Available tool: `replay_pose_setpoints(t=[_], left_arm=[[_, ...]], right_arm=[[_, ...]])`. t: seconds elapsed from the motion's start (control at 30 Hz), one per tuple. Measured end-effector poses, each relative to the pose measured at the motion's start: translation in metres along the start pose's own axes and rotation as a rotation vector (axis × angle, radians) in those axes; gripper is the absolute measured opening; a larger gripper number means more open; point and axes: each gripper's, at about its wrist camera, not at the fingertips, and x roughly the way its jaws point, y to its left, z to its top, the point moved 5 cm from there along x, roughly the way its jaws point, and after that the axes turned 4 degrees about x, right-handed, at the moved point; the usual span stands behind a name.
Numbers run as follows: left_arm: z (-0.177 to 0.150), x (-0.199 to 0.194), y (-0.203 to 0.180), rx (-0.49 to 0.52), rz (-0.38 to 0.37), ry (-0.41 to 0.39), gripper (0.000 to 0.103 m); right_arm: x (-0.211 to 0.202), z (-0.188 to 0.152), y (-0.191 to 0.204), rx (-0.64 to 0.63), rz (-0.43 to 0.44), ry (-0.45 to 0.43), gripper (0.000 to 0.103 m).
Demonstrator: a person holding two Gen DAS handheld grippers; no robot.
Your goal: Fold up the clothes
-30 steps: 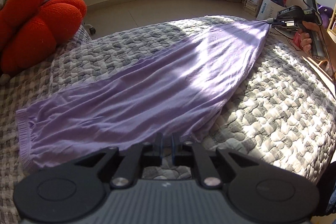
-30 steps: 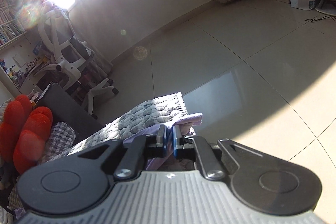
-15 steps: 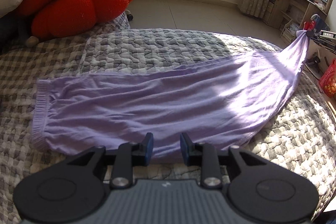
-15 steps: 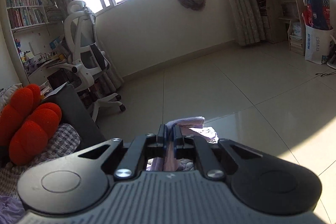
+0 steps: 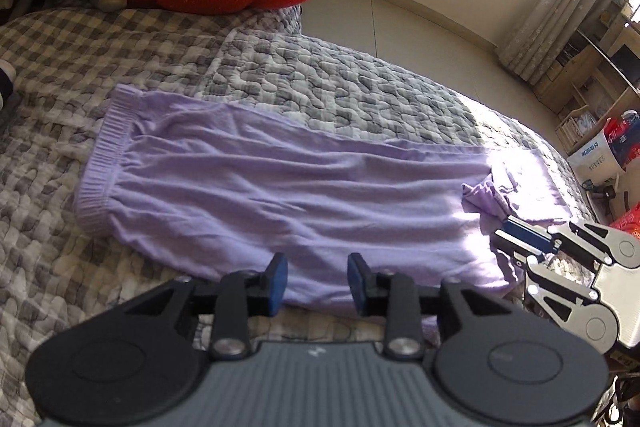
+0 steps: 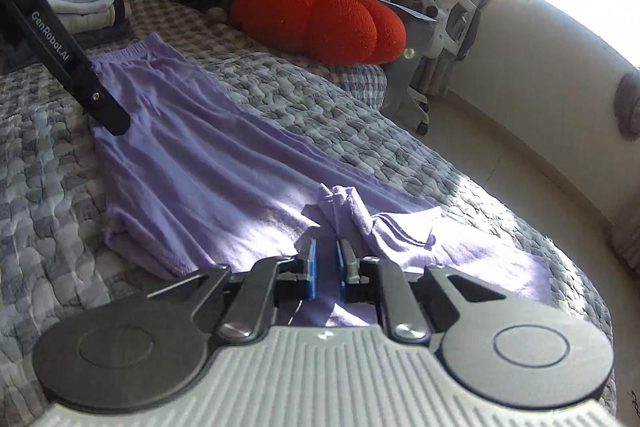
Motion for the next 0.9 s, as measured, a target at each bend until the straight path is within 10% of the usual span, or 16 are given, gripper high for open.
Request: replay_pose_setpoints(t=[0.1,0.37,0.43,0.5,0.73,0.9], left_arm=[[0.002,-0.002,-0.002,0.004,-0.008,-0.010,0.035],[0.003,-0.001,-0.011,0.021,-0.025,-0.008,0.035],[0.002,0.000,-0.013,0.025,-0.024,-0.004,0.036],[0.001,0.002,-0.013,0.024,-0.024,0.001,0.036],[0.000,0.003,-0.012,0.024,-0.019,0.005,0.037],[0.000,0.002,-0.012,0.025,-0.017,0.002,0.037]], right_arm=[[-0.009,0.007,-0.016,0.053,0.001,-0.029,0.061],[0.009,-0.003,-0.060,0.283,0.123,0.075,0.061],[0.010,-0.007,-0.047,0.147,0.066,0.080,0.049],[0.010,-0.007,-0.038,0.065,0.008,0.071,0.010],[-0.022,0.007,-0.120,0.465,0.003,-0.070,0.005],[-0.067,-0.053,-0.240,0.980,-0.235,-0.159,0.005]])
